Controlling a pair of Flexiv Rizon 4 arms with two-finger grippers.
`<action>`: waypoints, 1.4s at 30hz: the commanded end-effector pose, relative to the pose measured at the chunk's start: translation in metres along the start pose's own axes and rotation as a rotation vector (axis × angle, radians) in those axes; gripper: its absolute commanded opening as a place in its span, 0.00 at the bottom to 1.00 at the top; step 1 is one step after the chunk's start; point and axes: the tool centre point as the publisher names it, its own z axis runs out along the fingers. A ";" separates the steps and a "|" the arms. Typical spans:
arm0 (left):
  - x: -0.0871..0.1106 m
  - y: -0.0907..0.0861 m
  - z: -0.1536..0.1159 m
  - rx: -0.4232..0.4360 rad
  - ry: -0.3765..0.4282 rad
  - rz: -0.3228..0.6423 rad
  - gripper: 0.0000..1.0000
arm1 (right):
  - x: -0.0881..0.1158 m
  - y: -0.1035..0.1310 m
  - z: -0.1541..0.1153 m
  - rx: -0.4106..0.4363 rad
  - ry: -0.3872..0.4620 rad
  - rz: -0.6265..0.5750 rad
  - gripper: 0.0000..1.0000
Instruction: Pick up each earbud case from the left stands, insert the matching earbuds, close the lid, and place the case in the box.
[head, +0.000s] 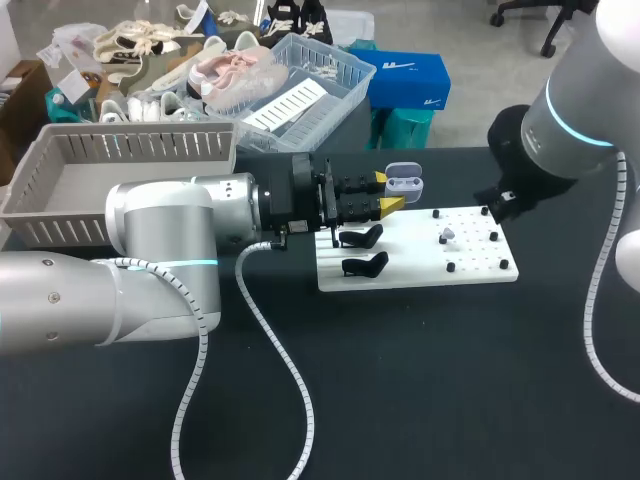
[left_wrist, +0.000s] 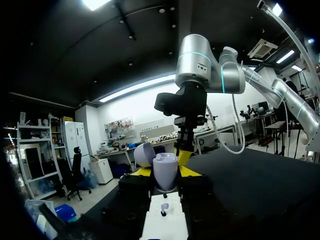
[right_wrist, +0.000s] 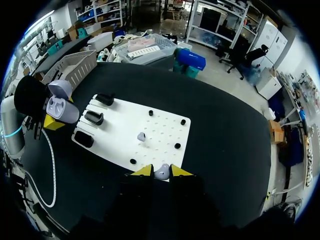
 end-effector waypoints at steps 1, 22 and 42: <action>0.000 -0.001 0.000 -0.004 -0.001 0.001 0.00 | 0.001 0.001 0.000 0.005 -0.004 0.002 0.00; 0.000 -0.001 0.000 -0.004 -0.001 0.001 0.00 | 0.019 0.058 -0.069 0.159 0.107 0.624 0.00; 0.000 -0.001 0.000 -0.004 -0.001 0.001 0.00 | -0.037 0.104 -0.102 0.244 -0.016 0.729 0.00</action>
